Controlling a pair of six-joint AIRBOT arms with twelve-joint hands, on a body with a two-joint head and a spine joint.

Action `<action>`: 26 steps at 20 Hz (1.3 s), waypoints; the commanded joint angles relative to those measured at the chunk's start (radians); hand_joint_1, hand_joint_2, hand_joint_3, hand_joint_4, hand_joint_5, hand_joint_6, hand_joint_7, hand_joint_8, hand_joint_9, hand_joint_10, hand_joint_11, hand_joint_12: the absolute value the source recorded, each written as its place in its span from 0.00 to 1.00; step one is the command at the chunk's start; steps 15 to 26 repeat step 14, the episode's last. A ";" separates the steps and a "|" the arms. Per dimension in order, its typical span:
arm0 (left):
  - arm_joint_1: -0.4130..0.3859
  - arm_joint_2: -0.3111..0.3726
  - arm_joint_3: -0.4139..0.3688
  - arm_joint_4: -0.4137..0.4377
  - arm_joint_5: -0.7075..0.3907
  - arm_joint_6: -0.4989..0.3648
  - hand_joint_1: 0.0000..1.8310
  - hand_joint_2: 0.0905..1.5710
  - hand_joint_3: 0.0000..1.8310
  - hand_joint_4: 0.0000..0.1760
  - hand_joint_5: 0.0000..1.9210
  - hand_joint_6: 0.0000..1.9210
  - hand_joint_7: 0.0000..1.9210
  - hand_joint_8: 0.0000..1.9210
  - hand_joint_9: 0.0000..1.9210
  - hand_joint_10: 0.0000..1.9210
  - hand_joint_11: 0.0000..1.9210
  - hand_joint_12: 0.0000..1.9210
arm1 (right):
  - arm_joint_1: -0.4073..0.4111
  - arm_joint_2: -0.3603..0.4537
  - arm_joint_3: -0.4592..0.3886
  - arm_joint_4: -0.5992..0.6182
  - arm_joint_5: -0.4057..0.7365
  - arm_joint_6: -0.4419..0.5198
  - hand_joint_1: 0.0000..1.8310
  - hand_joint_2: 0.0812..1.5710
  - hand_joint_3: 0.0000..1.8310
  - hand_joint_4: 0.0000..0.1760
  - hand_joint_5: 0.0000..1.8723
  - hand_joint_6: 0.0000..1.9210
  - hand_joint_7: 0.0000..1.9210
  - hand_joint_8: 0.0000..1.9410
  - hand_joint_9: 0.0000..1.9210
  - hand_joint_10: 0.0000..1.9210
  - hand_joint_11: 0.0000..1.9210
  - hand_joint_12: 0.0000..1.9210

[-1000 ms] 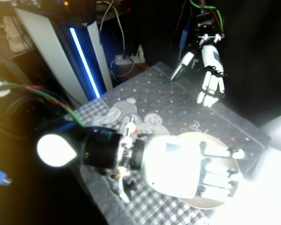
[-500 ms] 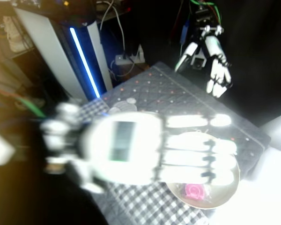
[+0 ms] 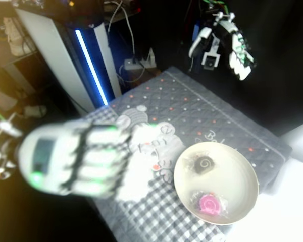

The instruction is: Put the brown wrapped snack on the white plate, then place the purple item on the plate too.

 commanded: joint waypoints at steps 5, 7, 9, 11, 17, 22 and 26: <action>0.056 -0.005 -0.035 -0.058 -0.248 -0.007 0.34 0.57 0.00 0.19 0.10 0.00 0.13 0.00 0.16 0.01 0.00 0.52 | -0.142 0.061 -0.088 0.133 0.418 0.004 0.44 0.49 0.00 1.00 0.07 0.00 0.08 0.00 0.08 0.00 0.00 0.14; 0.068 -0.005 -0.043 -0.063 -0.277 -0.014 0.31 0.59 0.00 0.26 0.07 0.00 0.11 0.00 0.15 0.00 0.00 0.60 | -0.161 0.062 -0.109 0.148 0.465 0.004 0.44 0.50 0.00 1.00 0.07 0.00 0.09 0.00 0.09 0.00 0.00 0.16; 0.068 -0.008 -0.044 -0.063 -0.280 -0.020 0.25 0.62 0.01 0.25 0.08 0.00 0.12 0.00 0.15 0.00 0.00 0.67 | -0.160 0.061 -0.109 0.147 0.465 0.003 0.44 0.54 0.00 0.79 0.08 0.00 0.10 0.00 0.10 0.00 0.00 0.21; 0.065 -0.013 -0.041 -0.064 -0.280 -0.023 0.21 0.64 0.01 0.28 0.06 0.00 0.11 0.00 0.14 0.00 0.00 0.66 | -0.160 0.061 -0.106 0.148 0.465 0.003 0.40 0.54 0.00 0.91 0.08 0.00 0.10 0.00 0.12 0.00 0.00 0.25; 0.054 -0.028 -0.032 -0.069 -0.280 -0.035 0.11 0.71 0.01 0.25 0.04 0.00 0.06 0.00 0.11 0.00 0.00 0.59 | -0.160 0.057 -0.100 0.148 0.465 0.003 0.35 0.62 0.01 0.95 0.05 0.00 0.07 0.00 0.08 0.00 0.00 0.19; 0.054 -0.028 -0.032 -0.069 -0.280 -0.035 0.11 0.71 0.01 0.25 0.04 0.00 0.06 0.00 0.11 0.00 0.00 0.59 | -0.160 0.057 -0.100 0.148 0.465 0.003 0.35 0.62 0.01 0.95 0.05 0.00 0.07 0.00 0.08 0.00 0.00 0.19; 0.054 -0.028 -0.032 -0.069 -0.280 -0.035 0.11 0.71 0.01 0.25 0.04 0.00 0.06 0.00 0.11 0.00 0.00 0.59 | -0.160 0.057 -0.100 0.148 0.465 0.003 0.35 0.62 0.01 0.95 0.05 0.00 0.07 0.00 0.08 0.00 0.00 0.19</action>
